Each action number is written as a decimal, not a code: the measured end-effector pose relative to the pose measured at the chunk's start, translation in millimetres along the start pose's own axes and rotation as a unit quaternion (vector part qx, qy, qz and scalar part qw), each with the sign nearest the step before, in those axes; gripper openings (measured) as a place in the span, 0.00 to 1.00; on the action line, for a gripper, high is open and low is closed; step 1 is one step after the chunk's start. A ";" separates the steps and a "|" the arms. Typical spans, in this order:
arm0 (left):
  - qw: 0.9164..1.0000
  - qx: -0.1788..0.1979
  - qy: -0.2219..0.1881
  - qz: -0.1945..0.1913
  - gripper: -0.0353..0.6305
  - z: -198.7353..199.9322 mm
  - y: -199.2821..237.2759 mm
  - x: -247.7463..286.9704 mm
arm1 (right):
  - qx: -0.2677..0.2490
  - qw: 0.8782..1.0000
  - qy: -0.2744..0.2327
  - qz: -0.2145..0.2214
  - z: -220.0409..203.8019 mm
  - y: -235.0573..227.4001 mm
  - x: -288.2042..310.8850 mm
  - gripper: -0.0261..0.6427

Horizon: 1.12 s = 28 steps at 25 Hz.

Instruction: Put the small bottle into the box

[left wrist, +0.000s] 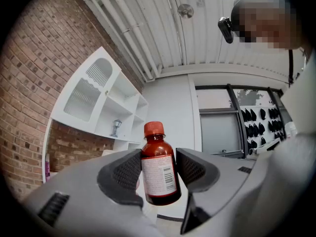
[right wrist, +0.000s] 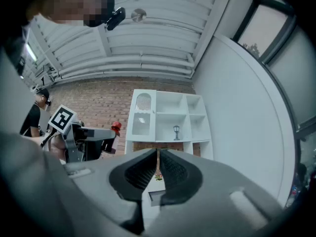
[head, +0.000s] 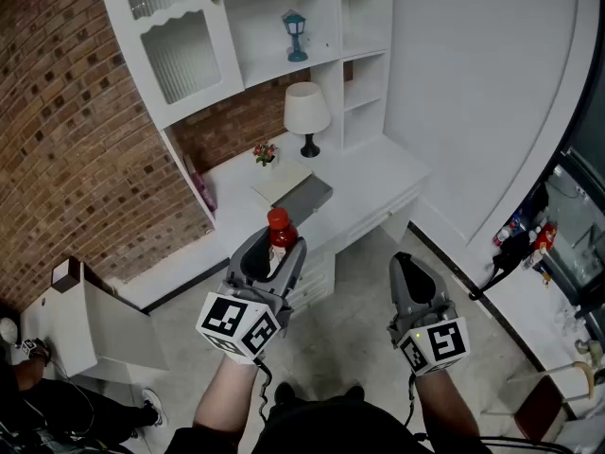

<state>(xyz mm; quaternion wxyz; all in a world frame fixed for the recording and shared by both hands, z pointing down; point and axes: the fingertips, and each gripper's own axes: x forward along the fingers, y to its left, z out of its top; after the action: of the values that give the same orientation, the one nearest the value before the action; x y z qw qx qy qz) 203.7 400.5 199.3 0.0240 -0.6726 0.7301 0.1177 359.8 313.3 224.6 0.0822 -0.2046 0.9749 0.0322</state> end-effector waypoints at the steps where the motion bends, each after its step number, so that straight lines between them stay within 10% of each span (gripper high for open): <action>1: 1.000 -0.001 -0.003 -0.001 0.38 -0.3 5.5 -9.3 | 0.000 1.000 0.000 -0.006 -3.8 6.2 1.3 0.06; 16: 1.000 -0.024 0.016 -0.002 0.38 1.1 110.5 -99.0 | -0.004 0.998 0.014 -0.061 -23.4 100.2 38.5 0.07; 20: 1.000 -0.020 0.006 -0.004 0.38 11.0 128.0 -103.5 | -0.007 0.998 0.025 -0.062 -21.7 112.5 50.9 0.27; 28: 0.999 -0.034 0.017 -0.022 0.38 6.1 174.5 -112.2 | -0.010 0.996 0.027 -0.080 -21.0 143.2 75.7 0.28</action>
<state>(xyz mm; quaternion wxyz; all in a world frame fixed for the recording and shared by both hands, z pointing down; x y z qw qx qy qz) 41.1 523.1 239.5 -0.0087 -0.6911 0.7108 0.1306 230.6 412.4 236.3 0.0559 -0.2837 0.9568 0.0292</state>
